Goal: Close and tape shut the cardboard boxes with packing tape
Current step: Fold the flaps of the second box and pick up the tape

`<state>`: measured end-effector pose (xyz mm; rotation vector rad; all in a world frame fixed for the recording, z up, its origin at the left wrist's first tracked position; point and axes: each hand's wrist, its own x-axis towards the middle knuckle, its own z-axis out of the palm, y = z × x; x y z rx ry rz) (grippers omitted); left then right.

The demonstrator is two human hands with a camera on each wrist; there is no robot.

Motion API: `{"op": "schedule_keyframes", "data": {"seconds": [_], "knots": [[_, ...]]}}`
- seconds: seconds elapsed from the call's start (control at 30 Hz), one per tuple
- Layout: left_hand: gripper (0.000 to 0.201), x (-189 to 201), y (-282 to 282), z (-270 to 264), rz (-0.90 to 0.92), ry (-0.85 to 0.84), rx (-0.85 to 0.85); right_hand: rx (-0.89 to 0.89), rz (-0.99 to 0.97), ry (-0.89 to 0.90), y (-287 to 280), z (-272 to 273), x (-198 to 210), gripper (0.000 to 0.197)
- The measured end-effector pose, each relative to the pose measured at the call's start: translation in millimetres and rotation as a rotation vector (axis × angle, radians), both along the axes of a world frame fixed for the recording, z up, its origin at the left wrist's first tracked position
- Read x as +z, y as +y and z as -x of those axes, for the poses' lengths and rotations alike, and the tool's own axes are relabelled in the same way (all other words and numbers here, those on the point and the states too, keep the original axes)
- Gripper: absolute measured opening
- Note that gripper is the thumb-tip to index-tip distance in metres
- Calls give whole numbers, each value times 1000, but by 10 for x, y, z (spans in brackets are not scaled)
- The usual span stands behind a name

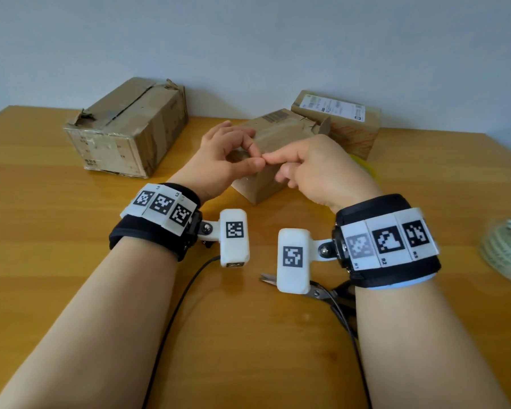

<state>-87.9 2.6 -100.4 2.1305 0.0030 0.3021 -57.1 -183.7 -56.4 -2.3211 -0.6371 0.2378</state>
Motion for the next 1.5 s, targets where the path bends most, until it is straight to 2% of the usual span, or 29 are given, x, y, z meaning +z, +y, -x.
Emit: {"op": "schedule_keyframes", "data": {"seconds": [0.07,0.17,0.2,0.3,0.5,0.63,0.73,0.87,1.0,1.07,1.13,1.17,1.27,1.33,1.4,1.5], "knots": [[4,-18,34,11,57,-2,-10,-76,-81,3,-74,-13,16,44],[19,-5,69,22,150,-14,-15,-178,-115,-58,-176,-72,40,44],[18,10,67,22,153,-20,-19,-194,-98,-69,-203,-96,51,42],[10,34,53,19,77,-18,-10,-222,-16,-61,-269,-146,74,36],[21,81,0,17,-102,32,-28,-262,180,-26,-481,-167,193,35],[25,82,-47,7,-173,0,17,-242,331,44,-559,-164,204,34],[24,76,-72,11,-218,-18,88,-209,392,113,-593,-186,189,44],[21,68,-51,-6,-191,-44,56,-198,448,137,-581,-260,112,60],[35,151,-82,25,-176,-40,14,-229,511,66,-459,-287,-39,46],[35,218,-106,41,-171,-69,13,-273,513,53,-450,-319,-52,38],[32,266,-97,39,-147,-134,16,-340,419,63,-510,-363,35,38],[30,289,-93,43,-122,-173,17,-364,313,70,-558,-368,102,36],[25,374,-120,89,-20,-216,4,-443,-202,162,-681,-325,275,41],[25,439,-154,130,-14,-210,-17,-460,-522,259,-673,-263,338,31],[26,487,-188,161,1,-191,-57,-441,-690,339,-591,-206,387,24],[28,525,-247,188,45,-139,-120,-415,-832,414,-439,-132,434,26]]}}
